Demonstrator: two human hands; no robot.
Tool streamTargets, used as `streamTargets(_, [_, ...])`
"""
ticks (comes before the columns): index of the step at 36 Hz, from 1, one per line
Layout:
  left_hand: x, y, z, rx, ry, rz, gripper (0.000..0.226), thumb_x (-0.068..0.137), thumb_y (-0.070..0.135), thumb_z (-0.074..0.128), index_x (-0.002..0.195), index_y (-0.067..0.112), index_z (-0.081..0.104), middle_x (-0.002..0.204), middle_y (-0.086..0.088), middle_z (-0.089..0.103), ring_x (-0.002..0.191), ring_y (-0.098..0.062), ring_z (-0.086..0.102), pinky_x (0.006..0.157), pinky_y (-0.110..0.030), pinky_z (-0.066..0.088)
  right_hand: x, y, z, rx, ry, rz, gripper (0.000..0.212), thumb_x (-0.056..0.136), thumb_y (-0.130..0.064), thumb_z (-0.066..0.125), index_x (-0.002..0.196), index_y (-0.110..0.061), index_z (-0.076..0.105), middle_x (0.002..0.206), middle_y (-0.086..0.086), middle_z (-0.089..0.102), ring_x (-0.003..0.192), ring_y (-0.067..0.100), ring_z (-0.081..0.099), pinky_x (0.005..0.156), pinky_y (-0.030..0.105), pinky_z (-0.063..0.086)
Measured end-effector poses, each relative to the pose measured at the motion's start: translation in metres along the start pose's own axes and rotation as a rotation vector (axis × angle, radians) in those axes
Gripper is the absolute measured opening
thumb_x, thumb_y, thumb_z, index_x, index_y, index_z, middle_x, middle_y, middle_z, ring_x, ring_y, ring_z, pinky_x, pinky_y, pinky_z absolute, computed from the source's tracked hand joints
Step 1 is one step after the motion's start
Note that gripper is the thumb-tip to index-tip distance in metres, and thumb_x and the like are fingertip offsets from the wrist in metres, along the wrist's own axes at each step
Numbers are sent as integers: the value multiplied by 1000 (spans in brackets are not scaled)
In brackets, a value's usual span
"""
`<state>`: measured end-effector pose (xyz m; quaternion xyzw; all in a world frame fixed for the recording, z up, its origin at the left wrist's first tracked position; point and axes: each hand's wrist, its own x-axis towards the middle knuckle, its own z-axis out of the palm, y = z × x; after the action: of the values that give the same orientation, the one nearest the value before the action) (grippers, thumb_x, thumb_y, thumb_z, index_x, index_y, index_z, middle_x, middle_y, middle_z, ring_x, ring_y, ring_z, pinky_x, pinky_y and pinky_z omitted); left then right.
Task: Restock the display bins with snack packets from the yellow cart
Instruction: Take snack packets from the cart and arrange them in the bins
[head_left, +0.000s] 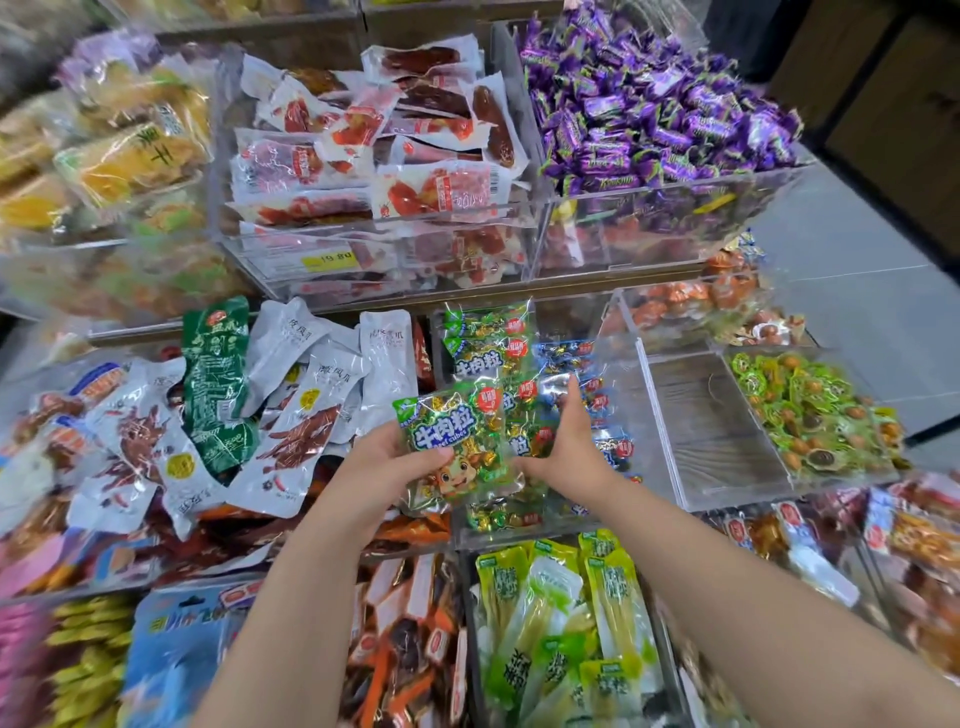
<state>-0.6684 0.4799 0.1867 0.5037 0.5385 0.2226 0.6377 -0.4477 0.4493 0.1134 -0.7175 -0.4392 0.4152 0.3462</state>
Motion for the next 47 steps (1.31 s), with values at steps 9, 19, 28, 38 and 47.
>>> streamTargets(9, [8,-8,29,128,-84,-35,46,70,8,82,109,23,62,97,5,74,90,-11,70,68,-22,50,-29,-2,-31,225,189,-97,27,88,-35,62,114,-37,58,124,-14,51,111,3,53,102,27,39])
streamTargets(19, [21,9,47,594,-154,45,76,61,19,87,130,20,54,126,4,61,113,-15,59,100,-40,47,-25,11,-42,165,-270,44,69,65,-15,85,120,-35,49,91,-4,66,80,5,63,77,23,51])
streamTargets(28, [42,42,45,555,8,304,22,88,49,59,107,36,59,104,23,61,97,4,57,83,-18,45,-25,11,-66,15,-115,120,35,65,-28,85,91,-30,63,85,-3,70,81,15,66,70,26,51])
streamTargets(38, [68,28,59,1435,-294,234,75,82,64,59,134,11,45,133,-12,48,123,-29,43,101,-41,41,-19,19,-28,-219,-112,-24,31,70,-20,83,90,-3,66,88,2,51,74,12,53,62,14,40])
streamTargets(47, [63,14,57,1495,-290,363,65,68,61,74,105,20,41,86,7,52,90,-20,54,84,-35,36,-15,18,-23,-215,-124,-37,27,69,-23,83,84,-22,60,82,-2,54,74,14,51,53,13,34])
